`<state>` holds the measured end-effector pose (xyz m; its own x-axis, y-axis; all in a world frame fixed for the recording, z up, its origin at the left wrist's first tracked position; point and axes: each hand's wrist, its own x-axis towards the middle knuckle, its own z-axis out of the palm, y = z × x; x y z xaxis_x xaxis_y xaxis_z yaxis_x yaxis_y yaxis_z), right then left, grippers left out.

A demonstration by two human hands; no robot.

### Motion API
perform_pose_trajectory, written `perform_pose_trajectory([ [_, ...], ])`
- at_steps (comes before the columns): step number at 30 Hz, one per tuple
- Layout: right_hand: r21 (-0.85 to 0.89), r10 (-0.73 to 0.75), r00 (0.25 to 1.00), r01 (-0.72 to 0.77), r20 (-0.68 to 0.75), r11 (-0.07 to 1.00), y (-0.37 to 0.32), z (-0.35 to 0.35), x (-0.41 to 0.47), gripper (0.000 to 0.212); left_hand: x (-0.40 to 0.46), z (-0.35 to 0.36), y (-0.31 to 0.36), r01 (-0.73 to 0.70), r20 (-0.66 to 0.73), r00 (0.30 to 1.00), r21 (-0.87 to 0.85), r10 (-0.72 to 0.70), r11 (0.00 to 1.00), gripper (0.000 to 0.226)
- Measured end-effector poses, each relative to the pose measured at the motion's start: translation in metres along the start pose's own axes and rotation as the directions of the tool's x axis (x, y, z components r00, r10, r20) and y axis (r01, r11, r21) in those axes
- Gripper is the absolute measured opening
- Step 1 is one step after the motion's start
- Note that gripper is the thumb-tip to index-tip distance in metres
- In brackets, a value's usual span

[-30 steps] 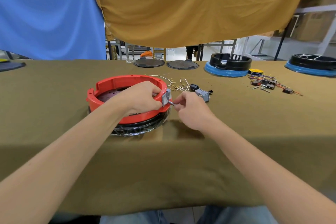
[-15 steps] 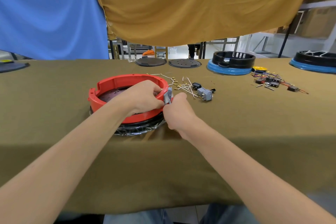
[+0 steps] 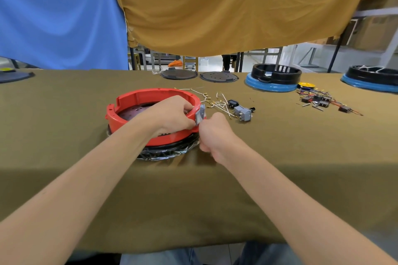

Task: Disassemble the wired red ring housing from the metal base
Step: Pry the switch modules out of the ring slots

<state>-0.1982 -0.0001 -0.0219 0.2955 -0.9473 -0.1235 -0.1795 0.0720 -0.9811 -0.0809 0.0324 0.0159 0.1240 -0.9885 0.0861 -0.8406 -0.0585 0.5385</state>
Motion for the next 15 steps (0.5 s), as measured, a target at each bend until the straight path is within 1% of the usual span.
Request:
perform_pose_trajectory([
  [1,-0.124,-0.042,0.999,0.040,-0.007,0.991,0.004,-0.003,0.003,0.009,0.000,-0.001,0.000,-0.001,0.001,1.000,-0.001,0.001,1.000,0.027],
  [3,-0.332,-0.154,0.988,0.139,-0.020,0.933,0.011,-0.015,0.010,0.013,0.000,-0.001,0.001,0.002,-0.001,1.000,-0.001,-0.002,1.000,0.026],
  [5,-0.469,-0.280,0.960,0.256,0.019,0.845,0.015,-0.029,0.016,0.010,0.000,0.000,0.000,0.003,-0.003,1.000,0.000,-0.003,1.000,0.028],
  [6,-0.514,-0.318,0.947,0.300,0.055,0.804,0.017,-0.035,0.019,0.011,0.000,0.000,0.000,0.002,0.000,1.000,-0.001,-0.002,1.000,0.029],
  [7,-0.546,-0.344,0.934,0.341,0.100,0.765,0.017,-0.041,0.023,0.017,0.000,-0.001,-0.001,0.000,0.005,1.000,-0.002,0.000,1.000,0.028],
  [9,-0.582,-0.368,0.906,0.419,0.211,0.697,0.017,-0.052,0.032,0.035,0.000,-0.002,-0.002,-0.002,0.015,1.000,-0.010,0.002,1.000,0.025],
  [11,-0.623,-0.387,0.860,0.509,0.334,0.593,0.015,-0.061,0.038,0.050,0.000,-0.003,-0.002,-0.007,0.022,1.000,-0.018,0.008,1.000,0.023],
  [12,-0.640,-0.393,0.835,0.549,0.385,0.538,0.014,-0.065,0.041,0.052,0.000,-0.003,-0.003,-0.008,0.022,1.000,-0.026,0.009,1.000,0.023],
  [13,-0.642,-0.396,0.818,0.573,0.417,0.509,0.012,-0.068,0.043,0.052,0.000,-0.003,-0.003,-0.009,0.022,1.000,-0.036,0.009,0.999,0.023],
  [15,-0.632,-0.401,0.805,0.593,0.438,0.499,0.008,-0.072,0.046,0.051,0.002,-0.002,-0.004,-0.006,0.021,1.000,-0.054,0.007,0.999,0.024],
])
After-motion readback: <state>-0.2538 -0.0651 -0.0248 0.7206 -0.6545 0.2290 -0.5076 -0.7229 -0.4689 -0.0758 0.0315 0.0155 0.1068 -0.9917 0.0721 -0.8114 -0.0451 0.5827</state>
